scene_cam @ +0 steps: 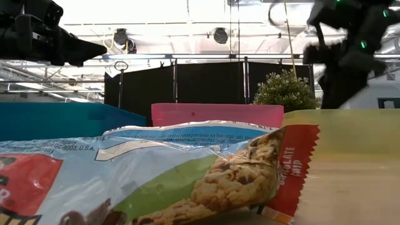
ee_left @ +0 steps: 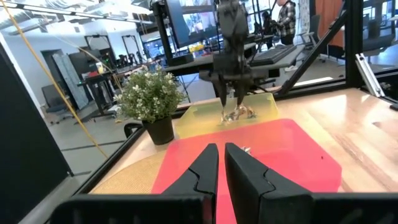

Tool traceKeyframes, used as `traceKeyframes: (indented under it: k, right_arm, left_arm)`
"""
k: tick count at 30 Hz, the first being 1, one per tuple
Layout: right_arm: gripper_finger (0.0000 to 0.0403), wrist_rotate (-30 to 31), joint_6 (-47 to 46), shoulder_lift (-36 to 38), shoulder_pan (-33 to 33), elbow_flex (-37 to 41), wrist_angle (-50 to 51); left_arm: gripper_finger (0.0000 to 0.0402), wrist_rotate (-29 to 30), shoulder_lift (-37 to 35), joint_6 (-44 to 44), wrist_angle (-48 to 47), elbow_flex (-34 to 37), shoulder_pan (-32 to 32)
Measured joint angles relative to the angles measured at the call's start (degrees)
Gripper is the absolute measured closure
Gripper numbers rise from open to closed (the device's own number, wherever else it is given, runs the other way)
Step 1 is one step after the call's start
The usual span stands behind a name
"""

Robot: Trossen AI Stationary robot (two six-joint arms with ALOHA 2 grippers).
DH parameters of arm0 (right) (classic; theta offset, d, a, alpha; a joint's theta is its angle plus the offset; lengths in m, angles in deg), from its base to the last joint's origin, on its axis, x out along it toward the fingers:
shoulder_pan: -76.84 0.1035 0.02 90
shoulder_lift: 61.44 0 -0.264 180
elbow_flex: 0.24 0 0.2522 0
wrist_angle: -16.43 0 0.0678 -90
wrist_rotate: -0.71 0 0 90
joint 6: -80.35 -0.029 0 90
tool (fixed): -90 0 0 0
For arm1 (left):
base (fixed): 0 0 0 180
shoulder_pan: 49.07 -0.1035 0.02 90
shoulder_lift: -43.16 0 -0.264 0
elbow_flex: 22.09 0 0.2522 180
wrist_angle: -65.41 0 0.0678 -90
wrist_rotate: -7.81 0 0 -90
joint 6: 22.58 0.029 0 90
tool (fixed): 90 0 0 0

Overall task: Pick and place Granola Bars by type
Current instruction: Put the red granola bar into the red bin

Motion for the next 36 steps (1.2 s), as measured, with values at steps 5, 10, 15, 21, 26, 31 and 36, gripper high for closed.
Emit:
traceKeyframes:
  k: [5,10,15,21,26,31,36]
  right_arm:
    - [0.0215,0.03,6.62,4.28,0.00,-6.47,-6.40]
    - [0.0237,-3.20,20.22,11.26,0.04,-7.68,-20.86]
    - [0.0315,-15.45,32.56,17.70,0.04,-3.04,-34.16]
    - [0.0391,-18.15,35.99,24.09,-0.07,5.68,-39.62]
    - [0.0400,-11.33,35.09,26.21,-0.11,16.45,-50.96]
    - [0.0402,-6.97,35.60,26.33,-0.13,26.33,-64.18]
    - [0.0402,-5.74,35.05,27.33,-2.00,29.33,-68.53]
  left_arm:
    - [0.0364,-0.04,0.00,-0.20,0.02,0.00,0.00]
    - [0.0364,-0.12,0.00,-0.17,0.04,0.00,0.01]
    - [0.0364,-0.97,0.00,-0.33,-0.05,0.00,0.02]
    - [0.0364,-10.21,0.00,0.24,-2.49,0.00,0.04]
    - [0.0364,-13.09,0.00,0.36,-2.25,0.00,0.04]
    - [0.0364,-18.87,0.01,-1.05,6.70,0.00,0.03]
    - [0.0364,-10.41,3.77,-8.29,-0.62,-3.94,0.07]
